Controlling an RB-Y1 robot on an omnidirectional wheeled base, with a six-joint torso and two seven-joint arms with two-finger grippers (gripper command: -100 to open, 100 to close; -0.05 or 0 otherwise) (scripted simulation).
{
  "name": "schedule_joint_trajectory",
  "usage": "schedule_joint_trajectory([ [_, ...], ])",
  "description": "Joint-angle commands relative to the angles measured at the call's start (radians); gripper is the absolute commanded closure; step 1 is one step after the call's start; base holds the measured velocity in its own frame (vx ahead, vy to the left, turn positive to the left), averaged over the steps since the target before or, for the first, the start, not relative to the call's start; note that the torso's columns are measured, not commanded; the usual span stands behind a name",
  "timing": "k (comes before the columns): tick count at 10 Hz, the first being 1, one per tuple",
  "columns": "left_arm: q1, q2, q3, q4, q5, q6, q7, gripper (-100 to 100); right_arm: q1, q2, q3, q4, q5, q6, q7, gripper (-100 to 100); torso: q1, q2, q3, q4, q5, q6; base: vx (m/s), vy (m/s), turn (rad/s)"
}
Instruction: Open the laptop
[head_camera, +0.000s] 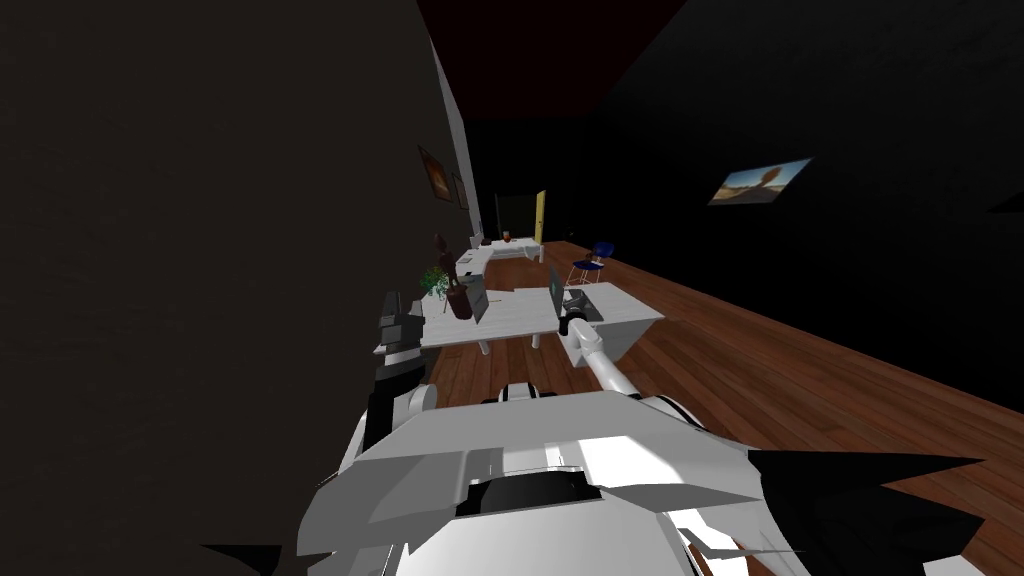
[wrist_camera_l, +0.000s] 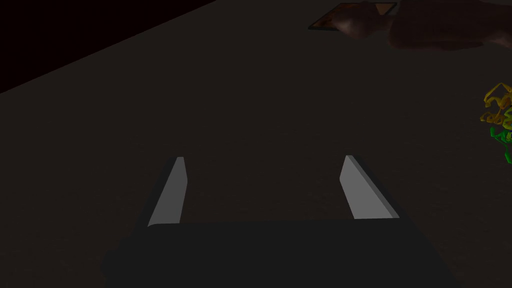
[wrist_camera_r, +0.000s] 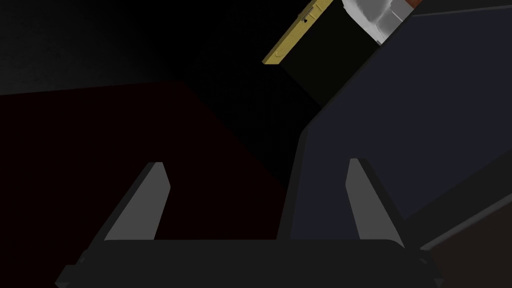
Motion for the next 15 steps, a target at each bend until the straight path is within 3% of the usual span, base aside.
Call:
schedule_joint_trajectory([
  [1, 0.000, 0.000, 0.000, 0.000, 0.000, 0.000, 0.000, 0, 0.027, 0.014, 0.030, -0.017, 0.060, 0.048, -0.016, -100, 0.000, 0.000, 0.000, 0.000, 0.000, 0.000, 0.013, 0.025, 0.059],
  [11, 0.000, 0.000, 0.000, 0.000, 0.000, 0.000, 0.000, 0, 0.107, 0.054, 0.117, -0.052, 0.250, 0.205, -0.081, -100, -0.002, 0.003, 0.002, 0.003, 0.001, 0.003, 0.010, 0.025, 0.050],
  [12, 0.000, 0.000, 0.000, 0.000, 0.000, 0.000, 0.000, 0, 0.102, 0.054, 0.112, -0.053, 0.238, 0.195, -0.071, -100, -0.002, 0.003, 0.002, 0.003, 0.001, 0.003, 0.004, 0.011, 0.007],
  [13, 0.000, 0.000, 0.000, 0.000, 0.000, 0.000, 0.000, 0, 0.099, 0.072, 0.101, -0.050, 0.210, 0.148, -0.023, -100, -0.003, 0.003, 0.002, 0.003, 0.001, 0.003, 0.132, 0.034, -0.425],
  [15, 0.001, 0.000, 0.000, 0.000, 0.000, 0.000, 0.000, 0, 0.099, 0.072, 0.101, -0.050, 0.210, 0.100, -0.021, -100, 0.000, -0.003, -0.002, 0.001, 0.002, 0.004, 0.115, 0.056, -0.333],
])
